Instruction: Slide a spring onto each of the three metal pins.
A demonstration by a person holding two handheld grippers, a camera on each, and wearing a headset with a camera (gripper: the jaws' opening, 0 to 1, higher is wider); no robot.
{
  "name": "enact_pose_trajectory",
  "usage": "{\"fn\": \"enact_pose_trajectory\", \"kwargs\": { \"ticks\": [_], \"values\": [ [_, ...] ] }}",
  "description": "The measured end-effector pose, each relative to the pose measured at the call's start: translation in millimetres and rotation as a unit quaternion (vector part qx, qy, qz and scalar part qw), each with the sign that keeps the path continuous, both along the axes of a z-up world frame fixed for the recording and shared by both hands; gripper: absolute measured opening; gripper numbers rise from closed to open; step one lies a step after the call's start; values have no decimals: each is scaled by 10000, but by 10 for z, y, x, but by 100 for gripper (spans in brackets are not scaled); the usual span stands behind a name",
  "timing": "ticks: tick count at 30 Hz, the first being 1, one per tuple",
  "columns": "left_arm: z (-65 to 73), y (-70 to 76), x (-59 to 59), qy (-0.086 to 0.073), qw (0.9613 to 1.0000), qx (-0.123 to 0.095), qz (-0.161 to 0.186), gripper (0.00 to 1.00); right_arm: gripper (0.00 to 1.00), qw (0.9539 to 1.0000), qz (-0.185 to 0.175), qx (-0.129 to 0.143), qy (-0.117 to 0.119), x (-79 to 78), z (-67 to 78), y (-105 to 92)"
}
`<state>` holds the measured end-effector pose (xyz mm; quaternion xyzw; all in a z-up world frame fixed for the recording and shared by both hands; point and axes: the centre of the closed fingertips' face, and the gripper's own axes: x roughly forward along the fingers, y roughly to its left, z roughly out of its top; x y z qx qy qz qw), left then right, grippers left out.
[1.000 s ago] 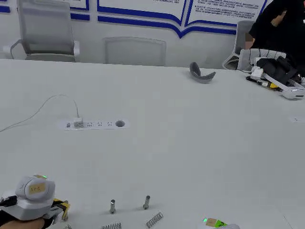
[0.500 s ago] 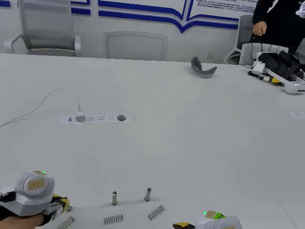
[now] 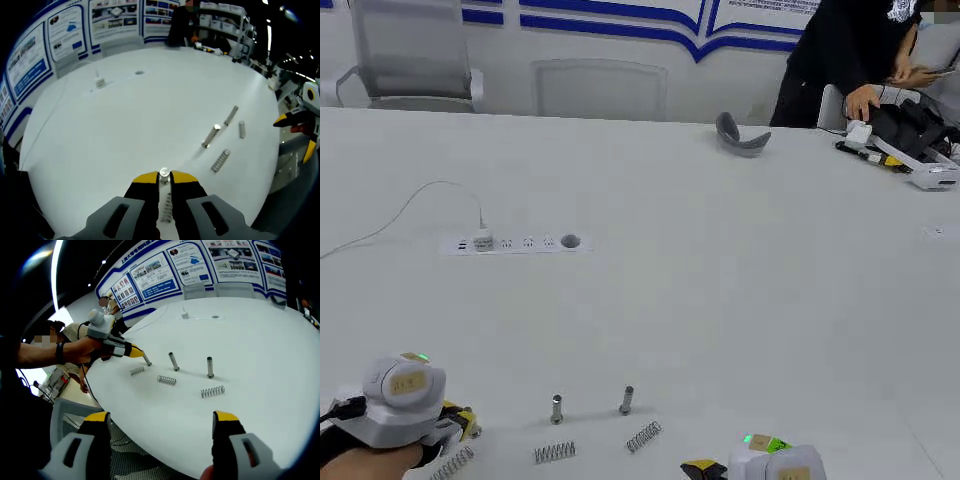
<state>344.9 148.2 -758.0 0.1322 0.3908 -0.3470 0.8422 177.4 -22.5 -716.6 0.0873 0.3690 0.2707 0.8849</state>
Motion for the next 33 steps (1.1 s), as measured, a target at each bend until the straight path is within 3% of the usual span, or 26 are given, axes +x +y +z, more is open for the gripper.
{"fn": "enact_pose_trajectory", "kwargs": {
  "ticks": [10, 33],
  "values": [
    [-2, -85, -4, -39, 10000, 3, -68, 7, 85, 10000, -8, 11, 16, -6, -9, 2],
    [-7, -86, -40, -96, 9997, 110, -177, 10, 85, 10000, 11, 33, 26, -9, -16, 14]
  ]
}}
